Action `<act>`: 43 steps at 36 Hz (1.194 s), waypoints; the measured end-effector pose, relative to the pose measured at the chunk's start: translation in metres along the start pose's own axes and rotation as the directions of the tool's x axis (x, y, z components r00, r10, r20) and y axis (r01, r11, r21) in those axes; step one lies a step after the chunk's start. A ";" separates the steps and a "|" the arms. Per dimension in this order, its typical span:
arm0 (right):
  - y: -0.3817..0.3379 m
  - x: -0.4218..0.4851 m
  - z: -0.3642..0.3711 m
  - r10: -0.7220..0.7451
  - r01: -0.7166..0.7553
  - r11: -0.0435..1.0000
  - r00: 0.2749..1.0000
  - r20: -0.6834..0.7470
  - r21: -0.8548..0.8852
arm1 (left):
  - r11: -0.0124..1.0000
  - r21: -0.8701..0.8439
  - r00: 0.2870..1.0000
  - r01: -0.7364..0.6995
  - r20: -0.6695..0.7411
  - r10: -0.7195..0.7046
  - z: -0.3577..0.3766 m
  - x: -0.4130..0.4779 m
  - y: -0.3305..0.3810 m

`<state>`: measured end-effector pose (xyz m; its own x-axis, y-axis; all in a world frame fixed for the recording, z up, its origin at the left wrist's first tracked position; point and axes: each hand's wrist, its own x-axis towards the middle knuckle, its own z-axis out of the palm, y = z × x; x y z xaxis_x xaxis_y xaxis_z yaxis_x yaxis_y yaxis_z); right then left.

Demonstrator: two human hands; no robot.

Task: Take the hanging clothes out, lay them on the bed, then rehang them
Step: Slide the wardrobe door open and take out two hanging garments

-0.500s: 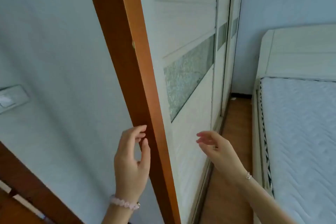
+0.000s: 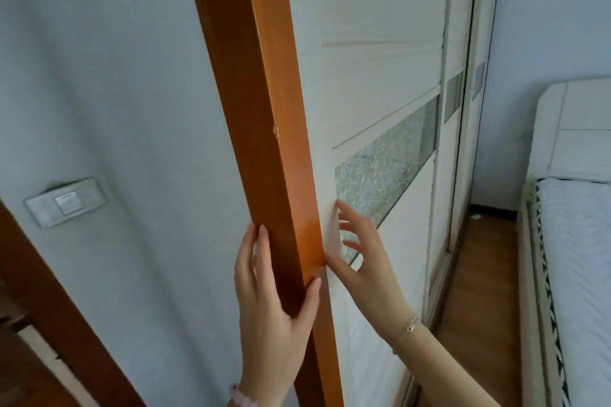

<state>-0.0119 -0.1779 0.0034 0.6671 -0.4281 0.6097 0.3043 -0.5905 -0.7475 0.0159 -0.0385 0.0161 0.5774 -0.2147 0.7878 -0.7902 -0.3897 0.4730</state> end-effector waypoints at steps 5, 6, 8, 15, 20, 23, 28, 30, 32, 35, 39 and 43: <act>0.009 0.010 -0.006 -0.058 0.058 0.998 0.997 0.058 0.008 | 0.999 0.008 0.997 0.037 -0.071 -0.037 0.008 -0.003 0.005; 0.009 0.013 -0.008 -0.068 0.068 0.998 0.995 0.069 0.012 | 0.999 0.001 0.995 0.051 -0.087 -0.051 0.010 -0.004 0.008; 0.009 0.017 -0.010 -0.096 0.093 0.995 0.992 0.081 0.043 | 0.997 -0.004 0.989 0.081 -0.121 -0.080 0.014 -0.007 0.015; 0.015 0.024 -0.011 -0.158 0.141 0.975 0.983 0.091 0.174 | 0.982 0.045 0.960 0.184 -0.223 -0.170 0.030 -0.019 0.025; 0.023 0.031 -0.015 -0.194 0.178 0.967 0.978 0.075 0.179 | 0.969 0.096 0.920 0.228 -0.346 -0.182 0.052 -0.030 0.035; 0.030 0.038 -0.021 -0.240 0.228 0.962 0.969 0.066 0.149 | 0.978 0.171 0.924 0.120 -0.381 -0.046 0.073 -0.051 0.037; 0.044 0.054 -0.035 -0.250 0.242 0.964 0.966 0.065 0.111 | 0.967 0.242 0.985 -0.078 -0.129 0.112 0.111 -0.066 0.042; 0.051 0.061 -0.041 -0.238 0.230 0.967 0.969 0.069 0.106 | 0.977 0.211 0.999 0.009 -0.047 0.001 0.123 -0.054 0.045; 0.058 0.068 -0.048 -0.227 0.220 0.971 0.971 0.072 0.095 | 0.975 0.114 0.981 0.192 -0.046 -0.188 0.136 -0.038 0.044; 0.070 0.078 -0.057 -0.208 0.202 0.976 0.976 0.072 0.077 | 0.908 -0.023 0.906 0.418 0.079 -0.416 0.155 -0.013 0.037; 0.085 0.092 -0.067 -0.210 0.208 0.977 0.975 0.072 0.041 | 0.833 -0.168 0.844 0.527 0.223 -0.488 0.179 0.010 0.023; 0.100 0.107 -0.078 -0.219 0.219 0.976 0.972 0.084 0.015 | 0.791 -0.291 0.841 0.538 0.245 -0.482 0.200 0.020 0.013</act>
<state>0.0367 -0.3367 0.0142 0.6390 -0.2290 0.7343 0.4528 -0.6597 -0.5997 0.0579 -0.2267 -0.0412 0.9169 -0.2125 0.3378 -0.3742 -0.1634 0.9128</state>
